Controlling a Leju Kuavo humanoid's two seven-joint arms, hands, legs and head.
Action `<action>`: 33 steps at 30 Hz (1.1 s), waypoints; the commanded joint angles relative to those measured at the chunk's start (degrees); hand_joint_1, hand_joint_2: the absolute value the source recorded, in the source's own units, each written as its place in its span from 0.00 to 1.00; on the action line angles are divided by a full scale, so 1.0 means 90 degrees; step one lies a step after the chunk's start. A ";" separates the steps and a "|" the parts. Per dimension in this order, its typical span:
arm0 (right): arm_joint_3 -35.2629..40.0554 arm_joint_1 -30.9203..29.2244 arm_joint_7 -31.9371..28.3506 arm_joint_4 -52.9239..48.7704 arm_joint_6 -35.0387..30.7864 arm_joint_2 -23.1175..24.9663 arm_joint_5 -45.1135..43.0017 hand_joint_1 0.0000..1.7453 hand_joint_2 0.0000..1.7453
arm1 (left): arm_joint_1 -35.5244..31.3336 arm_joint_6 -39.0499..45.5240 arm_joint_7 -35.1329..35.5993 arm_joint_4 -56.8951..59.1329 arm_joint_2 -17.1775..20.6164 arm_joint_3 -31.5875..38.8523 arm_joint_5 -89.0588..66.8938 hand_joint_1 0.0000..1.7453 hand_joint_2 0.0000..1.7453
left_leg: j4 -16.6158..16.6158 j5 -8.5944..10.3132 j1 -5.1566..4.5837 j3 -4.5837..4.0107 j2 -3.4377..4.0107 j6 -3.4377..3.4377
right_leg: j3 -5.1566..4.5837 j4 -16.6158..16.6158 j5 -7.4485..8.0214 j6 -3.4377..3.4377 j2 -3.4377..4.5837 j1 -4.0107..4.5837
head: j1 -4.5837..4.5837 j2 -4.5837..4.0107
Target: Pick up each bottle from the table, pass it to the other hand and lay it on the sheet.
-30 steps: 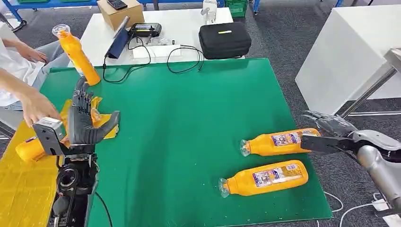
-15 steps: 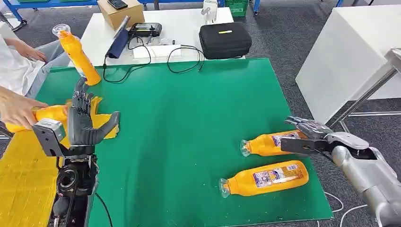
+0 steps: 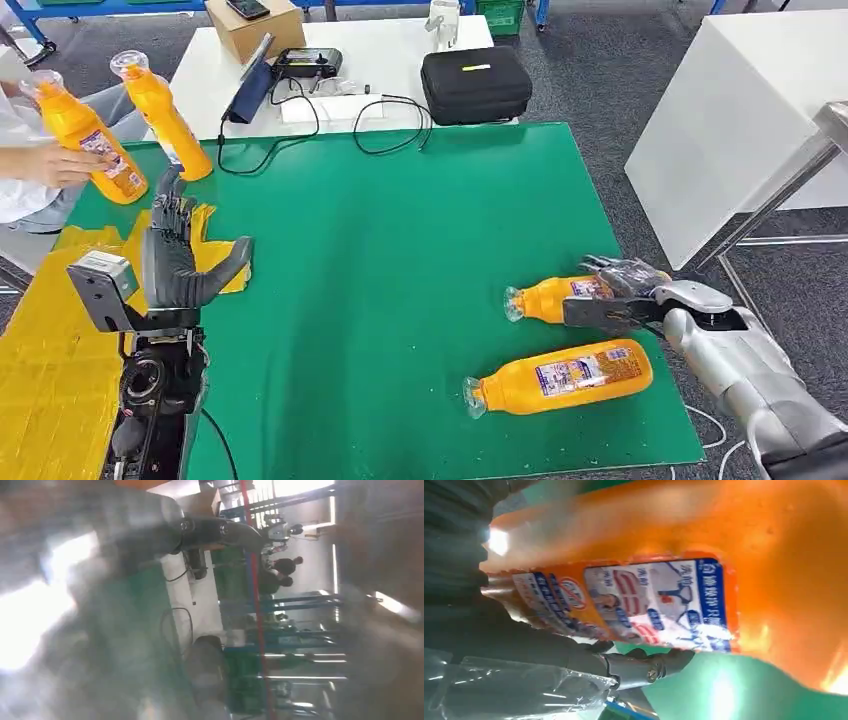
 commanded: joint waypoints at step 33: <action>-0.3405 0.1164 0.0742 -0.3476 -0.3447 0.2901 0.0183 1.00 1.00 | 0.0170 -0.0207 0.0353 -0.0540 -0.0334 -0.0030 -0.0357 0.00 1.00 | 0.0004 -0.0011 0.0017 0.0003 0.0022 -0.0005 | -0.0006 0.0002 -0.0005 -0.0001 0.0019 0.0020 | 0.0002 0.0000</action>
